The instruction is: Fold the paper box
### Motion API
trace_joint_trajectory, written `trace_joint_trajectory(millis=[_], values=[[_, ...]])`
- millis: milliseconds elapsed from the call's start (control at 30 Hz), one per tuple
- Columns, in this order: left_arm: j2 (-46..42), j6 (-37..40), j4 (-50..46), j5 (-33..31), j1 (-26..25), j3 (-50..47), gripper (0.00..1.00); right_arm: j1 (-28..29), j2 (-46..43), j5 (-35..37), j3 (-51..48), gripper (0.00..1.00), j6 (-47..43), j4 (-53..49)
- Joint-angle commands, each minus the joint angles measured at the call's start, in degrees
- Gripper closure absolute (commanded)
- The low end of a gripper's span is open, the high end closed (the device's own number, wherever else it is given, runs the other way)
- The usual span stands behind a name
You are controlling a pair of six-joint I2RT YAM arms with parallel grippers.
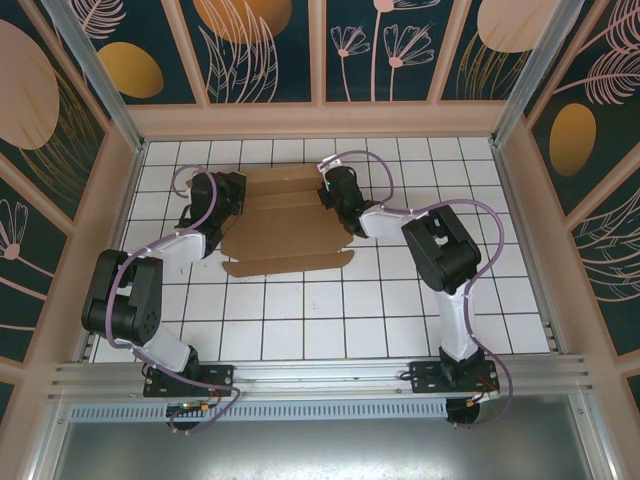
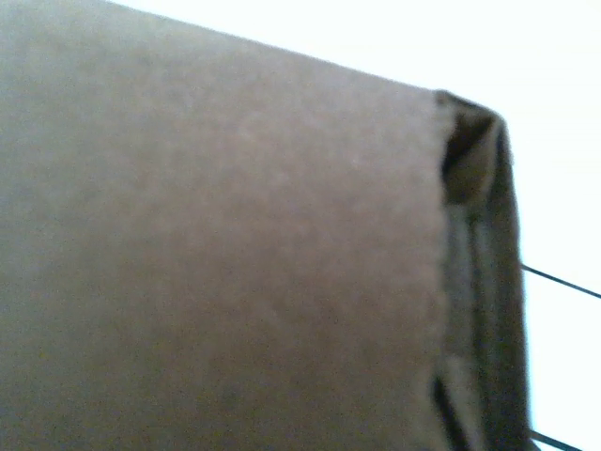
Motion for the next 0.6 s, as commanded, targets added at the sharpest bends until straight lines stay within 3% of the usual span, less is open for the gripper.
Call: trace_joint_trajectory(millis=[0, 200, 367, 567], values=[[-1.8, -2.5, -7.3, 3.9, -1.5, 0.7, 1.00, -0.3, 3.3, 10.4, 5.4, 0.82, 4.5, -8.8], [-1.9, -4.2, -9.9, 3.3, -2.7, 2.1, 1.00, 0.3, 5.3, 12.1, 9.9, 1.00, 9.3, -15.3], [-2.4, -4.9, -10.7, 2.9, -2.9, 1.9, 1.00, 0.3, 6.0, 12.2, 10.5, 1.00, 9.7, -16.7], [-3.0, -5.2, -12.3, 2.1, -3.4, 2.8, 1.00, 1.6, 8.1, 21.2, 13.4, 1.00, 10.1, -19.7]])
